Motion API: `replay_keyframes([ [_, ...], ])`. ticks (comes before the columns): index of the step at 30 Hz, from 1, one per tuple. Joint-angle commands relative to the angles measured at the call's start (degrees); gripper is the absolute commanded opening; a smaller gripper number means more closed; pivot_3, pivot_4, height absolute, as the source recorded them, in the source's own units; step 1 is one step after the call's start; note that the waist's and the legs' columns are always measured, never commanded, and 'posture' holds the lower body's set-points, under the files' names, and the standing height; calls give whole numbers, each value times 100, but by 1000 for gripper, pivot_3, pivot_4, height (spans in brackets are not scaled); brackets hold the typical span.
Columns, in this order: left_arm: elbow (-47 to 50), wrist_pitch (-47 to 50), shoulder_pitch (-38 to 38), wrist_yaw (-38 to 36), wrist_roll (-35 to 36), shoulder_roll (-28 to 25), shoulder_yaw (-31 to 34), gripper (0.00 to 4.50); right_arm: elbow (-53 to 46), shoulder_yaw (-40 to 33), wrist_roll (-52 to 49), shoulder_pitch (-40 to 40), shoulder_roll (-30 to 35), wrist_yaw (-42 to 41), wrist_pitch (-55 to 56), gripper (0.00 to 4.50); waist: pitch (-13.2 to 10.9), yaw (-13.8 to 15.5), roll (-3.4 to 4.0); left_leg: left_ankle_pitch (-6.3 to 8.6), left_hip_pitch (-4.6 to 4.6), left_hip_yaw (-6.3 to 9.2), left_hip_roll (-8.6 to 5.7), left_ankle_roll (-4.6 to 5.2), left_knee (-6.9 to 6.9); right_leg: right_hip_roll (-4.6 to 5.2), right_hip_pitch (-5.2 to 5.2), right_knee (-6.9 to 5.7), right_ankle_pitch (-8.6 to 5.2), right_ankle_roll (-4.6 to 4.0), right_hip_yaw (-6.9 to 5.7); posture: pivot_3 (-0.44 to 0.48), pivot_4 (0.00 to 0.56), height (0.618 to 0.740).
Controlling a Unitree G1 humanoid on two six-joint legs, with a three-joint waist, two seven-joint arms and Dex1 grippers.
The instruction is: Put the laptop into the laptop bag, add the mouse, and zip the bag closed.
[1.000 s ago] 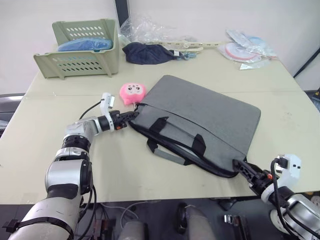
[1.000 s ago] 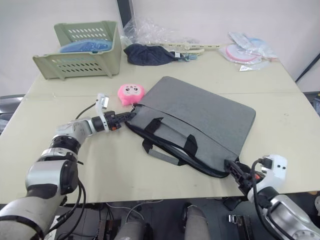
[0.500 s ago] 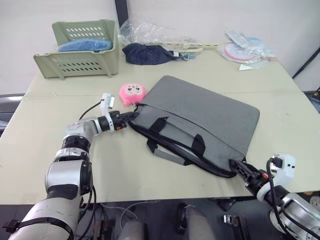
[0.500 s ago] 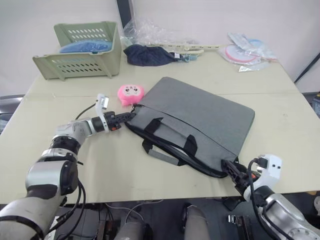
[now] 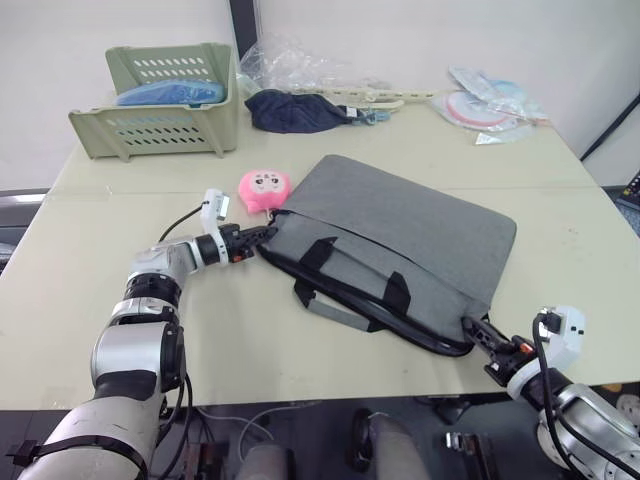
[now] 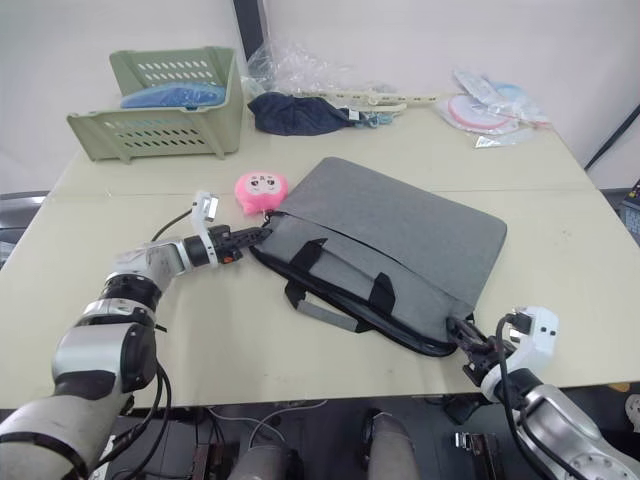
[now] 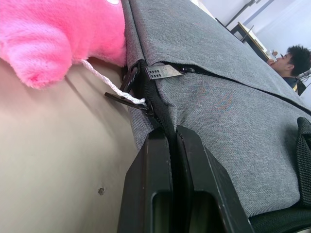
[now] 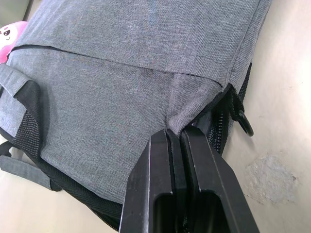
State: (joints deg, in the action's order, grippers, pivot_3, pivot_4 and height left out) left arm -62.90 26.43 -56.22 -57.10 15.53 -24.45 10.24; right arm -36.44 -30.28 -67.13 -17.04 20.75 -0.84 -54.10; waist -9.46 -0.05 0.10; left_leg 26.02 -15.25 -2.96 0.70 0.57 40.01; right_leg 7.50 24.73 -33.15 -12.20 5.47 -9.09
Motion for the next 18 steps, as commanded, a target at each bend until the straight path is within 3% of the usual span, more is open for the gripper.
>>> replay_keyframes([
  [1, 51, 140, 161, -53, -103, 89, -132, 0, 217, 113, 31, -114, 140, 99, -31, 21, 0, 0, 0, 0, 0, 0, 0, 0, 0, 0, -1, 2, 0, 0, 0, 0, 150, 740],
  [7, 450, 390, 362, -103, -33, -19, -136, 0, 443, 169, 158, 11, 443, -120, -43, 21, 1, 0, -1, 1, 0, 0, 0, 2, 0, 0, -5, 8, 0, 0, -1, 0, 150, 740],
  [10, 1143, 787, 720, -110, 85, -189, -124, 0, 652, 225, 337, 230, 769, -351, -60, 21, 7, 1, -6, 2, 1, 0, 0, 3, 0, 0, -7, 11, 0, 0, -2, 0, 150, 740],
  [18, 4684, 2744, 2499, 535, 926, -541, 227, 0, 1281, 517, 590, 1225, 1568, -868, -26, 21, 14, -45, 15, 9, 4, 1, 14, -3, 1, -5, -6, 17, 1, 1, 0, 0, 150, 740],
])
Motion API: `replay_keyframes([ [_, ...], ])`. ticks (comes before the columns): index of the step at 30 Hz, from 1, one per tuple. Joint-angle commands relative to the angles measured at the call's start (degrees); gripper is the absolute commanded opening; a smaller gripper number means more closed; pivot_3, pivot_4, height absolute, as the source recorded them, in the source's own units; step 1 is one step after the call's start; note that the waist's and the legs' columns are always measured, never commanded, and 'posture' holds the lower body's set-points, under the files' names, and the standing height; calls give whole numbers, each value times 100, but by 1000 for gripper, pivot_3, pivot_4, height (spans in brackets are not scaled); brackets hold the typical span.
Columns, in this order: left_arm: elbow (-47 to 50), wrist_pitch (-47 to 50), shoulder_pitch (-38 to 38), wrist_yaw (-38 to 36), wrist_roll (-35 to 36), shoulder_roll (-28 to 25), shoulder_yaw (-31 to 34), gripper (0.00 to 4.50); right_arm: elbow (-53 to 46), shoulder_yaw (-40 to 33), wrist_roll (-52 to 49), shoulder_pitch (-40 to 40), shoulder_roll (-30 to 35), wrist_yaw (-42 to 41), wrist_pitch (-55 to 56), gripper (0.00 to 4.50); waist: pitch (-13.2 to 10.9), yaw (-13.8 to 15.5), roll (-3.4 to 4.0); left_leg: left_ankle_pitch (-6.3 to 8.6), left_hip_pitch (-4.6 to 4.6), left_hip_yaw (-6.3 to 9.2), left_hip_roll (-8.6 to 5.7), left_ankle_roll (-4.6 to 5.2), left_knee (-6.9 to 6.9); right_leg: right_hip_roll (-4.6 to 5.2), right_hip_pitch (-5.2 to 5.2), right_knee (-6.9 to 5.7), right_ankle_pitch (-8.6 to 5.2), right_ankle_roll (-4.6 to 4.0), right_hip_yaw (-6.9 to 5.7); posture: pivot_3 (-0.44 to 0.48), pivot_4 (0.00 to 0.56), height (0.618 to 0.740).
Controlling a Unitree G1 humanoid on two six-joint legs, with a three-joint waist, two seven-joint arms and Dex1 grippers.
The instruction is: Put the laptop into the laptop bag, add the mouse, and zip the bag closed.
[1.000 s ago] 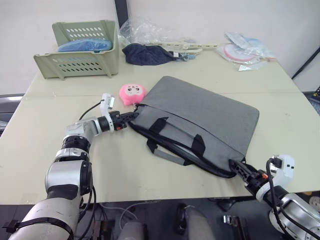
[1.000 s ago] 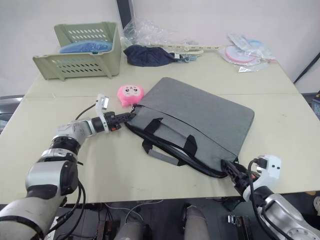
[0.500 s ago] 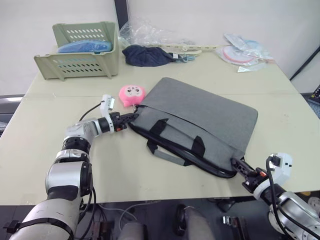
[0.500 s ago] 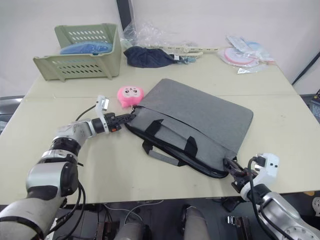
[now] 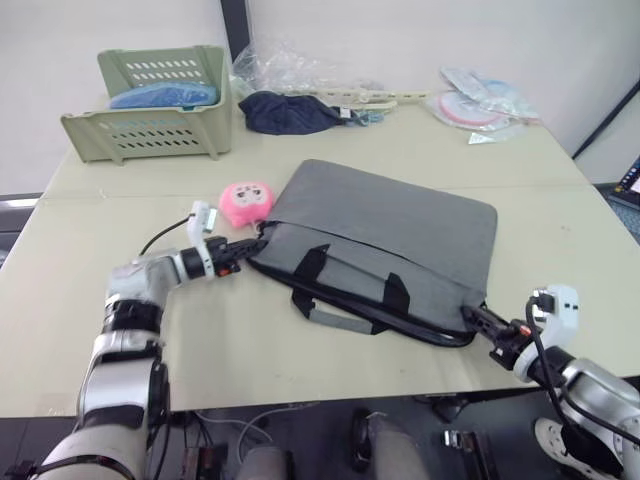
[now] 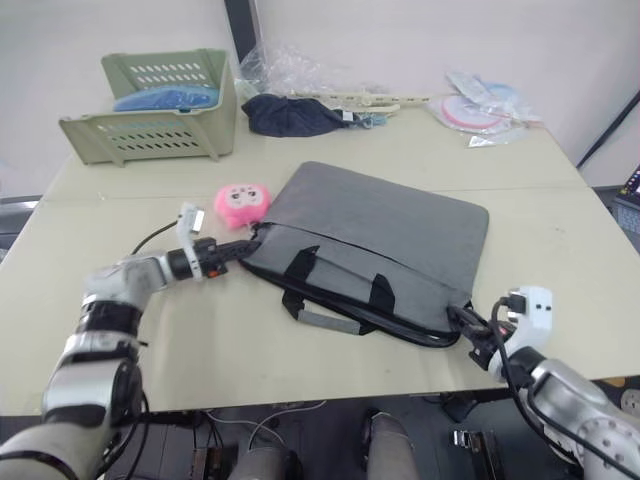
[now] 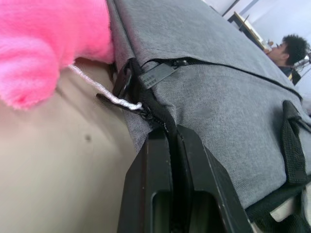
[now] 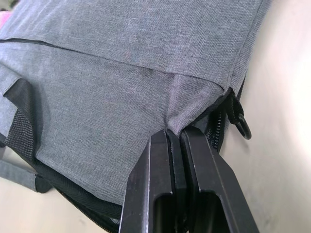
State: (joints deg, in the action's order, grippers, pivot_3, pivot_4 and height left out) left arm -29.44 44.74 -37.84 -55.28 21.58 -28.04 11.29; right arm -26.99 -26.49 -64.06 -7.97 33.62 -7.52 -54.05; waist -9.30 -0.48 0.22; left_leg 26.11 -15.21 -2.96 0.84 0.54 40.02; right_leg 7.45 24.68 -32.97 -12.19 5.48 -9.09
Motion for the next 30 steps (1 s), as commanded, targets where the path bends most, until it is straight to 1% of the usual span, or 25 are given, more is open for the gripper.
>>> replay_keyframes([
  [1, 1723, 1140, 844, 487, 442, -207, 210, 0, 429, 188, 324, 448, 348, -270, -33, 21, -5, 7, 10, 0, -1, -1, 0, -1, 0, 0, 0, 0, 0, 0, 1, 0, 150, 740],
  [4, 2485, 1595, 1194, 816, 740, -249, 388, 0, 644, 316, 453, 698, 481, -474, -29, 21, -11, 30, 22, 2, -2, 3, 0, -3, 0, 2, 1, 2, 0, 0, 3, 0, 150, 740],
  [8, 3346, 2102, 1543, 1301, 1081, -283, 791, 0, 1238, 729, 816, 1427, 676, -943, 33, 21, -14, 4, 25, 4, -5, 3, 1, -7, 0, 0, 2, 4, 0, 0, 1, 0, 150, 740],
  [15, 3710, 2286, 1693, 1758, 1332, -257, 1128, 0, 1693, 1157, 1287, 2120, 735, -1410, 81, 21, -22, 15, 38, 5, -11, -4, 5, -12, -1, -8, 12, 4, -1, -1, -2, 0, 150, 740],
  [19, 3857, 2333, 1820, 1871, 1499, -316, 1208, 0, 1914, 1275, 1508, 2449, 710, -1627, 52, 21, -24, 11, 42, 5, -11, -3, 6, -13, -1, -10, 12, 6, -1, -1, -3, 0, 150, 740],
  [25, 4008, 2407, 1900, 2012, 1691, -376, 1279, 0, 1894, 1274, 1680, 2461, 649, -1788, -9, 21, -25, 23, 43, 5, -15, -3, 5, -14, -1, -10, 13, 10, -1, -1, -4, 0, 150, 740],
  [30, 4082, 2412, 2042, 2096, 1769, -400, 1315, 0, 1619, 1170, 1627, 2233, 608, -1758, -141, 21, -26, 26, 45, 8, -15, -3, 8, -18, -3, -14, 13, 13, -1, -1, -5, 0, 150, 740],
])
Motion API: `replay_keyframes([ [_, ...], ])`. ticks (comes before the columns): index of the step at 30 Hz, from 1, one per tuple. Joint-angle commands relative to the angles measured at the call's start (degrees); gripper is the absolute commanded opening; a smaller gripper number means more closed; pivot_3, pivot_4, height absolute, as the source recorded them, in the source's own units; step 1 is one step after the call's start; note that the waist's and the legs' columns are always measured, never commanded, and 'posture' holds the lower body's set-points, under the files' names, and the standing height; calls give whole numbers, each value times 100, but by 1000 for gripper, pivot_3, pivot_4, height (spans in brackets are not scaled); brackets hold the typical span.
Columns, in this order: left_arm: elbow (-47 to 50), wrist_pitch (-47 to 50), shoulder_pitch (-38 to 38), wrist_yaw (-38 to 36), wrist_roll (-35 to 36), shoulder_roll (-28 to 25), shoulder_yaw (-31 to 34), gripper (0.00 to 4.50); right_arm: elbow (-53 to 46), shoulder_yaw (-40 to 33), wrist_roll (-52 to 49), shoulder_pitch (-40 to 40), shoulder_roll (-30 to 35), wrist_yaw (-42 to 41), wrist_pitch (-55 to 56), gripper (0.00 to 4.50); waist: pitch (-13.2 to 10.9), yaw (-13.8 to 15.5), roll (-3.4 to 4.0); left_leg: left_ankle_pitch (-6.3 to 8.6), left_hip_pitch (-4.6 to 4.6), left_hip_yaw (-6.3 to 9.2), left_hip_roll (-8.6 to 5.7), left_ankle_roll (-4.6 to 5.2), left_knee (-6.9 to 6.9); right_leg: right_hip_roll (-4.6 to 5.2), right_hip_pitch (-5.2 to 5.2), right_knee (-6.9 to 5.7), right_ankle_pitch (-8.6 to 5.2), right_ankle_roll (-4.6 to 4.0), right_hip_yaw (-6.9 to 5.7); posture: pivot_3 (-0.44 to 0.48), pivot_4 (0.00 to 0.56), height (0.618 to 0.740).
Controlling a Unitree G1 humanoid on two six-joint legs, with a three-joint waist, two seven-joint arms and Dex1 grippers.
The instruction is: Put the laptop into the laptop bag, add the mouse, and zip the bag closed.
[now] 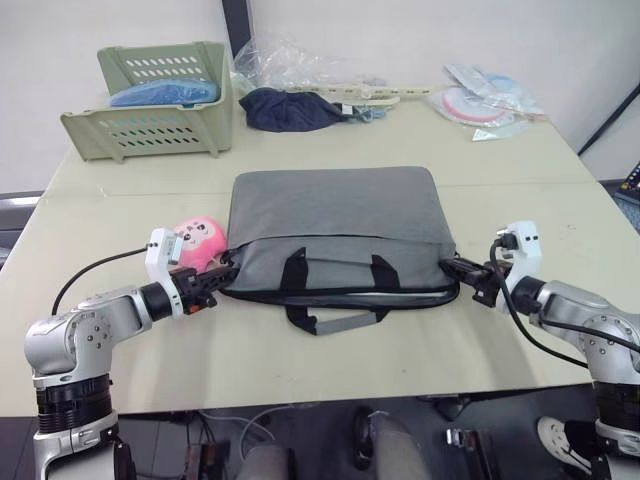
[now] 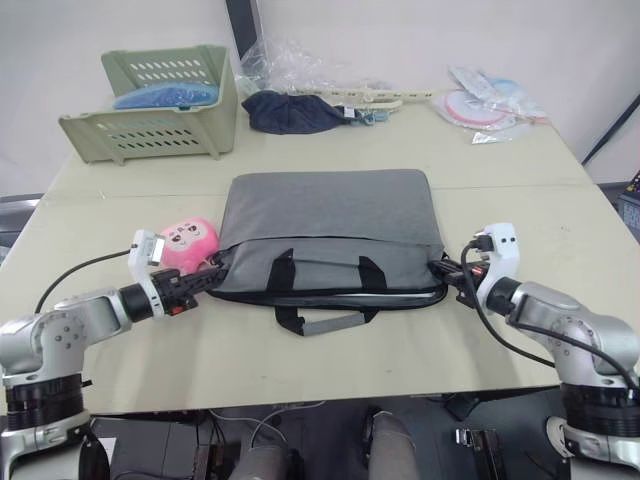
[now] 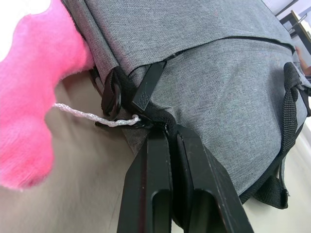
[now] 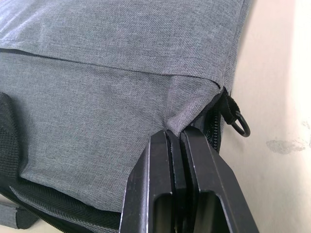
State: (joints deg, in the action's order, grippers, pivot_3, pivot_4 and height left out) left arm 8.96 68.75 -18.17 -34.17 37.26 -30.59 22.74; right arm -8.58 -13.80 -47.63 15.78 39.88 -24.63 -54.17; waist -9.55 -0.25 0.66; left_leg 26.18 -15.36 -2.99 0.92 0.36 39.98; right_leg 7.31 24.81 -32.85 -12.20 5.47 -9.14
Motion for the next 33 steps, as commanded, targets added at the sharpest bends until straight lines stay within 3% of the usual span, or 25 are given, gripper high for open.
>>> replay_keyframes([
  [1, 256, 14, 86, -4, 227, -155, 168, 0, -252, -126, -16, -180, -8, -47, -143, 21, 0, 4, 0, 0, 0, 1, 1, -1, -1, -1, 0, 1, 0, 0, -1, 0, 150, 740],
  [19, 743, 284, 364, 309, 777, -34, 64, 0, -207, -319, 142, -205, 70, -170, -233, 21, -2, 18, 3, 2, -4, 2, 0, -3, -2, -4, -2, 14, 0, 0, -1, 0, 150, 740],
  [27, 550, 157, 269, 357, 708, -96, 23, 0, -217, -295, 174, -152, 55, -203, -264, 21, -3, 18, 4, 2, -4, 2, -1, -3, -2, -4, -2, 14, 0, 0, -1, 0, 150, 740],
  [30, 477, 96, 269, 348, 713, -64, 31, 940, -254, -308, 181, -181, 50, -209, -274, 1068, -3, 21, 5, 2, -4, 2, -1, -3, -2, -4, -2, 14, 0, 0, -1, 0, 150, 740],
  [33, 528, 74, 330, 333, 670, -100, -75, 2374, -345, -394, 170, -235, 24, -199, -306, 2501, -5, 18, 7, 2, -5, 2, -1, -3, -2, -4, -2, 14, 0, 0, -1, 0, 150, 740],
])
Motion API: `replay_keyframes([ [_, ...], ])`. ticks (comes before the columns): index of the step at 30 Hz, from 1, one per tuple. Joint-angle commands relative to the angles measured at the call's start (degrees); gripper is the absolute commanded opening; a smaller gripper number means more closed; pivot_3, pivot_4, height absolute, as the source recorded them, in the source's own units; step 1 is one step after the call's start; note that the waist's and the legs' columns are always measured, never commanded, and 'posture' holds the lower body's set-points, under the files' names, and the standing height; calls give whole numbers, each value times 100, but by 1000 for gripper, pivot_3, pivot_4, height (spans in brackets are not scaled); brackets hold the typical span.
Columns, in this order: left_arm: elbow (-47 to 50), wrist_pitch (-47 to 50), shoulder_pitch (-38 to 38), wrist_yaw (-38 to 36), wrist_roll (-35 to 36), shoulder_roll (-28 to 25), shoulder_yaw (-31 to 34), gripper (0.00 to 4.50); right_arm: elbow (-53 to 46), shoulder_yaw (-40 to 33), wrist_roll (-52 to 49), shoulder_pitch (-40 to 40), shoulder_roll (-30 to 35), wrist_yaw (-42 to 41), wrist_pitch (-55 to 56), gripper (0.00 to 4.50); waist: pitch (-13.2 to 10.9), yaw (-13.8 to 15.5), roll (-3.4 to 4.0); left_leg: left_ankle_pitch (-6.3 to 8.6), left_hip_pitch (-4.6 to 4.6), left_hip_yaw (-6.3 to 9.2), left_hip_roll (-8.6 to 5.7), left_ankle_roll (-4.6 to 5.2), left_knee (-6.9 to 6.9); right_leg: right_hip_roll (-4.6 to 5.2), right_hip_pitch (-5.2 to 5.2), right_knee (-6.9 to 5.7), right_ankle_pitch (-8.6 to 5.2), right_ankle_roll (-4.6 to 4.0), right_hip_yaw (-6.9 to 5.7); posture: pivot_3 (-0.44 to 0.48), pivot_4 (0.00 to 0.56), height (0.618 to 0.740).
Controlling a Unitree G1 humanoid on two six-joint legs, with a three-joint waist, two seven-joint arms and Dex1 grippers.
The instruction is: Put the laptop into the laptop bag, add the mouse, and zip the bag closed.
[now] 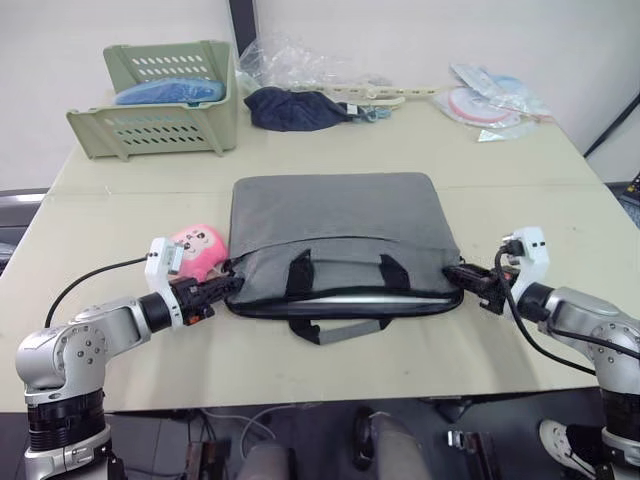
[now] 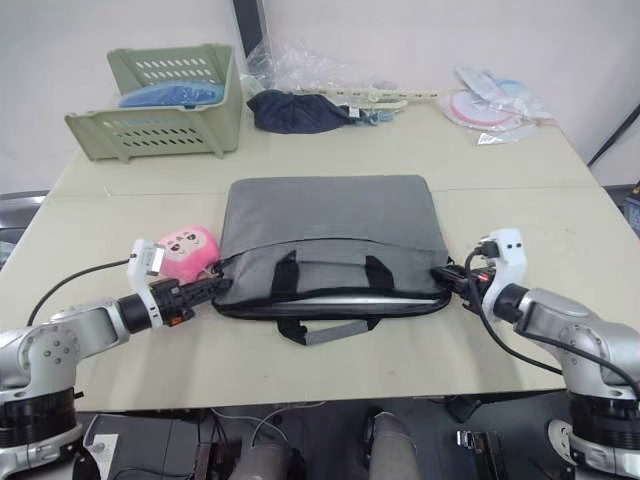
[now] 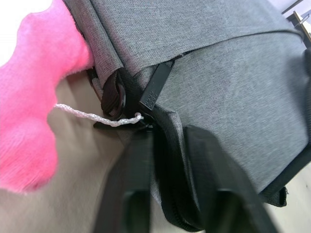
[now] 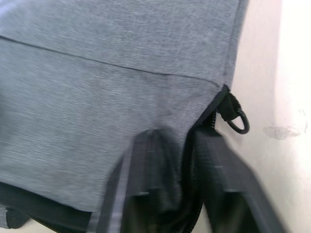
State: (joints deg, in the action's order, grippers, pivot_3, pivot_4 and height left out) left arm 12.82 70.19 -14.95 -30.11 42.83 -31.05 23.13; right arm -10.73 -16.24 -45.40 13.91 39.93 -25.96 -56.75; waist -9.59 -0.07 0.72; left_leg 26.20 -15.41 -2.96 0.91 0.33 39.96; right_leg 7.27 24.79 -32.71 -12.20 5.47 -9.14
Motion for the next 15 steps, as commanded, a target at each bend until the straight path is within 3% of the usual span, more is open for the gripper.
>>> replay_keyframes([
  [1, 173, -57, 32, -69, 94, -83, -158, 2824, -171, -194, -72, -67, 11, -59, -60, 2916, -2, 1, 3, 0, 0, 0, 0, 0, 0, 0, 0, 0, 0, 0, 0, 0, 150, 740],
  [3, 196, -74, 62, -49, 58, -132, -208, 3631, -218, -250, -96, -85, 3, -53, -82, 2923, -3, 3, 6, 0, 0, 0, 0, 0, 0, 0, 0, 1, 0, 0, 0, 0, 150, 740],
  [9, 317, -48, 260, -131, 124, -518, 21, 3631, -440, -702, -187, -229, 272, -95, -215, 2923, -11, -2, 19, 0, -1, 0, 0, -1, -3, 0, 2, 3, 0, 0, 0, 0, 150, 740],
  [15, 557, 145, 374, -279, 336, -1106, 501, 3631, -524, -1203, -230, -169, 989, -359, -322, 2923, -32, 4, 46, 1, -8, 3, 0, -1, -3, 0, 5, 7, 0, 1, -1, 0, 150, 740],
])
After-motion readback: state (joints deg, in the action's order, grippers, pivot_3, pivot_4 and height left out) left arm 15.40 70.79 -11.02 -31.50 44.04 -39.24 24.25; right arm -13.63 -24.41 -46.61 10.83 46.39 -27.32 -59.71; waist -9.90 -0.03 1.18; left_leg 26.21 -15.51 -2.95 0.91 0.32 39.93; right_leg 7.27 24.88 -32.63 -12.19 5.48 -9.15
